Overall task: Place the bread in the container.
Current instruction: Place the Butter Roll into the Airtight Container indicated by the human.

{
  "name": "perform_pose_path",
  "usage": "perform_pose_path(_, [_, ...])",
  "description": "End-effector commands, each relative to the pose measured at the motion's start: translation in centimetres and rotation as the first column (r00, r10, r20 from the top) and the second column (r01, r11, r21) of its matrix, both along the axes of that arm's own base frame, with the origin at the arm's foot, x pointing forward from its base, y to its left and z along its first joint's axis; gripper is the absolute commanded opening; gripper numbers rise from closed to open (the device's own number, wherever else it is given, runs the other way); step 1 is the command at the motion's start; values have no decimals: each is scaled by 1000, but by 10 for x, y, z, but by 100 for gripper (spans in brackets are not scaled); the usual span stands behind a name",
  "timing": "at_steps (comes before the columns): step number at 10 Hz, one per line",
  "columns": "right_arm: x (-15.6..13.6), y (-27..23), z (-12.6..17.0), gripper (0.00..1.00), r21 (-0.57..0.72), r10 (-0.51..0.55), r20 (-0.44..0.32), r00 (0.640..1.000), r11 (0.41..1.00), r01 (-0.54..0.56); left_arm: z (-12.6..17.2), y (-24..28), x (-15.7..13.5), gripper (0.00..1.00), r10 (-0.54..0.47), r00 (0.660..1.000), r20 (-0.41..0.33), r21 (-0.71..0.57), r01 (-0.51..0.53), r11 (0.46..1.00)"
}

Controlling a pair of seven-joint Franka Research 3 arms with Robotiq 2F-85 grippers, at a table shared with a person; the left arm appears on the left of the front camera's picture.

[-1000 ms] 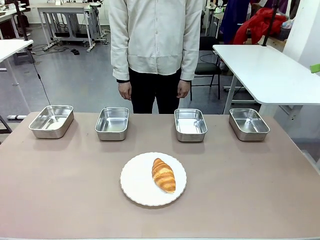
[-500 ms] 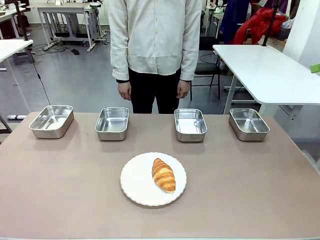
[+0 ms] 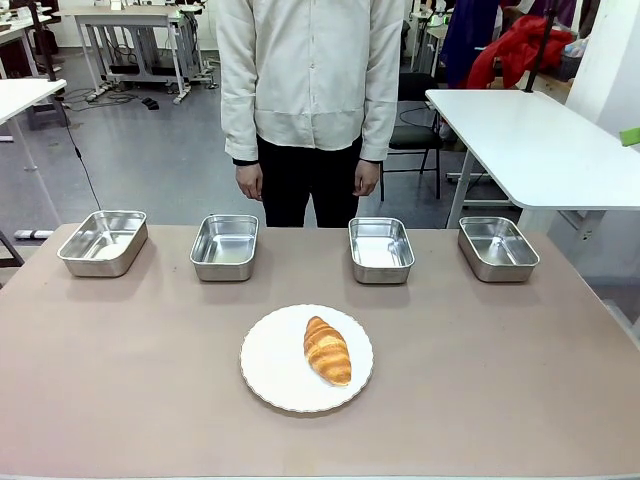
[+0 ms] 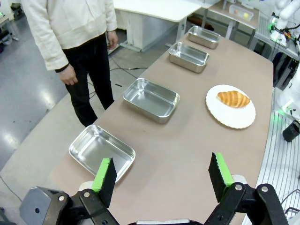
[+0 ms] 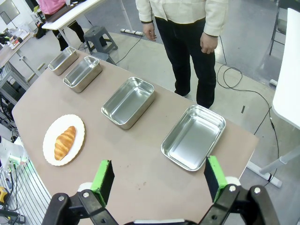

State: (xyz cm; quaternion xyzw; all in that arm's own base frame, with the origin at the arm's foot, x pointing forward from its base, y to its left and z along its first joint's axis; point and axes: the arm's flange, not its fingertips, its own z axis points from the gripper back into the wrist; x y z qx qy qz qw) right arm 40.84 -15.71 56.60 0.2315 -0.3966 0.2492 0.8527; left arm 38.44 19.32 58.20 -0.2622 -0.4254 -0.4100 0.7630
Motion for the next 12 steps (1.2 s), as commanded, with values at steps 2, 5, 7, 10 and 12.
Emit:
perform_pose_path(2, [2, 0, 0, 100, 12, 6, 16, 1000, 1000, -7, 2, 0, -1, 100, -10, 1000, 13, -12, 10, 1000])
perform_pose_path(5, [2, 0, 0, 100, 12, 6, 16, 1000, 1000, -7, 2, 0, -1, 100, -10, 1000, 13, -12, 10, 1000])
perform_pose_path(7, [2, 0, 0, 100, 12, 6, 16, 1000, 1000, -7, 2, 0, -1, 100, -10, 1000, 13, -12, 10, 1000])
perform_pose_path(10, [2, 0, 0, 100, 12, 6, 16, 1000, 1000, -7, 2, 0, -1, 100, -10, 1000, 13, -12, 10, 1000])
perform_pose_path(12, [2, 0, 0, 100, 12, 6, 16, 1000, 1000, -7, 2, 0, -1, 100, -10, 1000, 13, -12, 10, 1000])
